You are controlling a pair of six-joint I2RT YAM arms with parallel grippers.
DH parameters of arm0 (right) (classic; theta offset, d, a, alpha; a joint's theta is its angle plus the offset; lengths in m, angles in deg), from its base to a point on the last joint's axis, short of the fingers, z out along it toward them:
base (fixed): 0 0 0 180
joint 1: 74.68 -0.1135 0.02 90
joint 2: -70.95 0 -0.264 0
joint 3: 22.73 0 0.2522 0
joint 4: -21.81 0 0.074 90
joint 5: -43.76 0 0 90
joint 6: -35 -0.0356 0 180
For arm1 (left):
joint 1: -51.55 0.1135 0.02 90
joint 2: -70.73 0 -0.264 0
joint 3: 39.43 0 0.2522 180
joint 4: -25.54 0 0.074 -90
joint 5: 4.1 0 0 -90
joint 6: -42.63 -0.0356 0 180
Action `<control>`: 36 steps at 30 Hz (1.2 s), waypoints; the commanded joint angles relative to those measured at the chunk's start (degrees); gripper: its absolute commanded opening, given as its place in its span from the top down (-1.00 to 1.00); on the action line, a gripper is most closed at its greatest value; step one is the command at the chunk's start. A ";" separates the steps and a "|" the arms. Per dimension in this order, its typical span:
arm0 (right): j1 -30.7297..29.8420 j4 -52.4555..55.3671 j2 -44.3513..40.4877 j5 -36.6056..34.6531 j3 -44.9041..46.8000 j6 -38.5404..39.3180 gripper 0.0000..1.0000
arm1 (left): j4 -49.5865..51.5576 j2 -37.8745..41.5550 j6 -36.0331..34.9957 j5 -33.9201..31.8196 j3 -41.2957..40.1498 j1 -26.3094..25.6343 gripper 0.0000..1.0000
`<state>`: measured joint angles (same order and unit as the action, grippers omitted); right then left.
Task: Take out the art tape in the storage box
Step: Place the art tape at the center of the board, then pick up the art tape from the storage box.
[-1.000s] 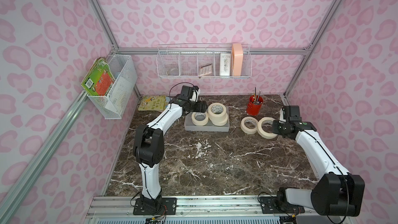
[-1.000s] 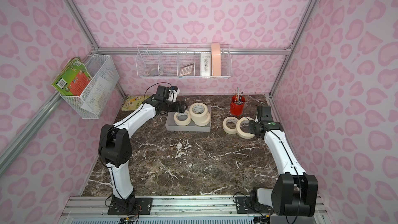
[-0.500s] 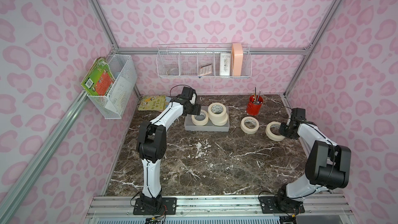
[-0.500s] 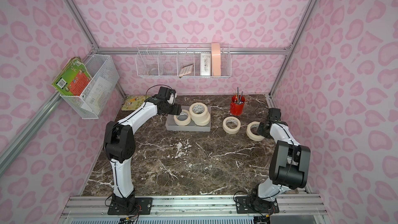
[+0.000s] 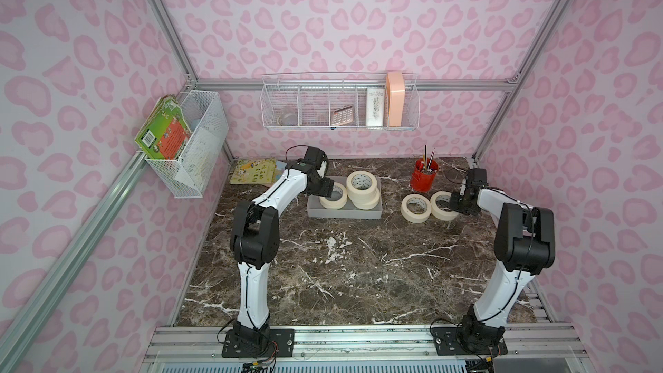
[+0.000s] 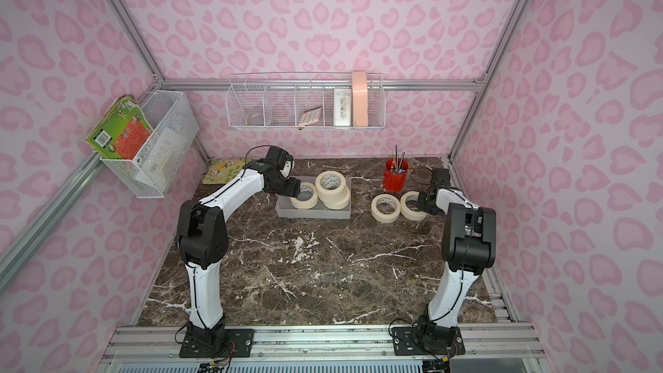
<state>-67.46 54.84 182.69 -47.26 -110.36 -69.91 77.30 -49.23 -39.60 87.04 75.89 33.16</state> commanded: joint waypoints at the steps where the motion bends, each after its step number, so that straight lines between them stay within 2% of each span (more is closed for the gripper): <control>1: -0.87 -0.57 -0.37 -3.77 -0.07 -0.14 0.56 | 1.64 -0.10 -0.12 0.25 0.31 0.03 -0.58; 2: -1.13 0.05 -1.28 -5.32 0.19 -0.11 0.23 | 1.73 -0.16 -0.09 0.33 0.31 0.05 -0.58; 3: -1.40 0.59 -2.47 -7.07 0.80 -0.10 0.01 | 1.87 -0.32 -0.15 0.39 0.31 0.02 -0.58; 5: -1.84 1.70 -6.04 -9.92 2.10 -0.12 -0.22 | 1.90 -0.38 -0.30 0.52 0.36 0.02 -0.58; 6: -2.09 2.44 -8.22 -10.79 2.70 -0.13 -0.25 | 1.99 -0.38 -0.32 0.52 0.35 -0.02 -0.58; 13: -8.82 7.16 -20.77 -12.21 6.01 0.68 -0.27 | 2.32 -1.18 -0.57 -0.37 0.81 -0.05 -0.56; 20: -17.25 9.75 -28.44 -6.82 8.06 -0.54 -0.19 | 1.23 -5.39 -0.27 -1.62 4.52 -0.06 -0.48; 24: -19.63 9.80 -30.80 -3.80 8.94 -1.20 -0.16 | 0.81 -7.94 -0.41 -2.24 7.02 -0.21 -0.40; 28: -21.02 9.18 -32.02 -1.89 9.84 -1.49 -0.13 | -0.07 -10.59 -1.64 -1.42 8.70 -0.58 -0.16; 31: -23.21 9.65 -32.04 -2.36 9.51 -1.45 -0.13 | -0.03 -12.35 -1.88 -1.66 9.75 -0.67 -0.09; 36: -27.29 10.34 -31.63 -2.50 8.14 -1.52 -0.11 | 0.32 -12.17 -1.70 -3.29 9.71 -0.68 0.40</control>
<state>-93.27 64.48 150.98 -50.08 -101.24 -71.25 77.34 -61.69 -40.38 83.94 85.18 32.59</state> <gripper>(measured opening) 0.553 0.320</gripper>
